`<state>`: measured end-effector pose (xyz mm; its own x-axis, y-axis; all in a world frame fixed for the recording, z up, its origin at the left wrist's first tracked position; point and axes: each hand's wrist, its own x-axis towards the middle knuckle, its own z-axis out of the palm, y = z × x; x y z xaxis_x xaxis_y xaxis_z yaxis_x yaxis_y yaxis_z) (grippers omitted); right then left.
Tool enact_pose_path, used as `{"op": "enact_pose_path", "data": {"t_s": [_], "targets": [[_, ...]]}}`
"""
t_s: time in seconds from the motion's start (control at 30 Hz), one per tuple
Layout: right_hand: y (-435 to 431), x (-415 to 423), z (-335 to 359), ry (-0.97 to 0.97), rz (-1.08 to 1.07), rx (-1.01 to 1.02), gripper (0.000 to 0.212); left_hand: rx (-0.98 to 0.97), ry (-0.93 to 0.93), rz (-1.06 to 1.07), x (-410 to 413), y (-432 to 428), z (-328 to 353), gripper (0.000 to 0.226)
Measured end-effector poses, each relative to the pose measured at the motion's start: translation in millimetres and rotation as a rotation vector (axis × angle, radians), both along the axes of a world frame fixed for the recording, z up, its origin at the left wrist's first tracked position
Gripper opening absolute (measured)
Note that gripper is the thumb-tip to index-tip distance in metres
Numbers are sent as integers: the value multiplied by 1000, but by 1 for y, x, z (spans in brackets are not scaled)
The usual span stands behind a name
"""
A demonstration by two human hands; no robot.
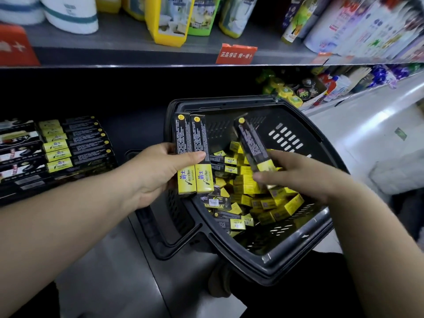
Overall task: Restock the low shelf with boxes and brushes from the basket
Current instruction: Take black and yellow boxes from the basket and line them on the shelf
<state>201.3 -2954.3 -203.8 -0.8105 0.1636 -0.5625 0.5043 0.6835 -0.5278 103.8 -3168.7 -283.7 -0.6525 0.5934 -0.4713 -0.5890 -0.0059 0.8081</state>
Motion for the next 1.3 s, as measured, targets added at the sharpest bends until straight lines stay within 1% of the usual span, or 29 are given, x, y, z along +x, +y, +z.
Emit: {"op": "enact_pose_path", "data": {"t_s": [0.03, 0.07, 0.13, 0.23, 0.3, 0.33, 0.37, 0.43, 0.5, 0.57, 0.63, 0.7, 0.77, 0.83, 0.93, 1.07, 1.17, 1.3], "targets": [[-13, -2, -5, 39, -50, -106, 78, 10, -4, 7, 0, -2, 1, 61], [-25, -7, -12, 58, -81, -167, 78, 21, -6, 12, 0, -4, 1, 60], [-49, -17, -25, 100, -97, -190, 77, 47, -13, 33, 0, -9, 3, 62], [-76, -35, -34, 201, -177, -195, 51, 77, -8, 90, -3, -24, 4, 68], [-92, -48, -38, 205, -185, -229, 35, 73, 5, 131, -7, -38, 5, 68], [-100, -54, -39, 207, -181, -261, 33, 67, 7, 143, -10, -46, 5, 66], [-107, -61, -42, 213, -186, -310, 39, 58, 14, 146, -13, -55, 5, 63], [-121, -74, -45, 215, -193, -405, 65, 34, 30, 136, -17, -73, 4, 55], [-134, -90, -48, 169, -136, -469, 85, 13, 31, 141, -21, -92, 0, 50], [-149, -104, -51, 80, -75, -515, 94, -18, 31, 144, -26, -112, -7, 47], [-165, -119, -57, 4, -11, -499, 90, -71, 24, 162, -30, -132, -17, 45], [-182, -136, -61, -38, 20, -484, 76, -133, -4, 243, -33, -151, -29, 40], [-195, -154, -64, -38, -41, -503, 63, -195, -37, 378, -38, -168, -43, 24], [-205, -174, -69, 12, -161, -528, 57, -260, -63, 483, -44, -185, -56, 18], [-218, -208, -84, 98, -277, -485, 57, -305, -103, 553, -54, -207, -69, 18], [-234, -250, -119, 169, -400, -383, 73, -279, -129, 600, -66, -217, -77, 18], [-241, -273, -149, 220, -459, -283, 78, -263, -123, 597, -73, -218, -78, 18], [-242, -295, -182, 300, -476, -260, 62, -285, -126, 598, -81, -225, -84, 23]]}}
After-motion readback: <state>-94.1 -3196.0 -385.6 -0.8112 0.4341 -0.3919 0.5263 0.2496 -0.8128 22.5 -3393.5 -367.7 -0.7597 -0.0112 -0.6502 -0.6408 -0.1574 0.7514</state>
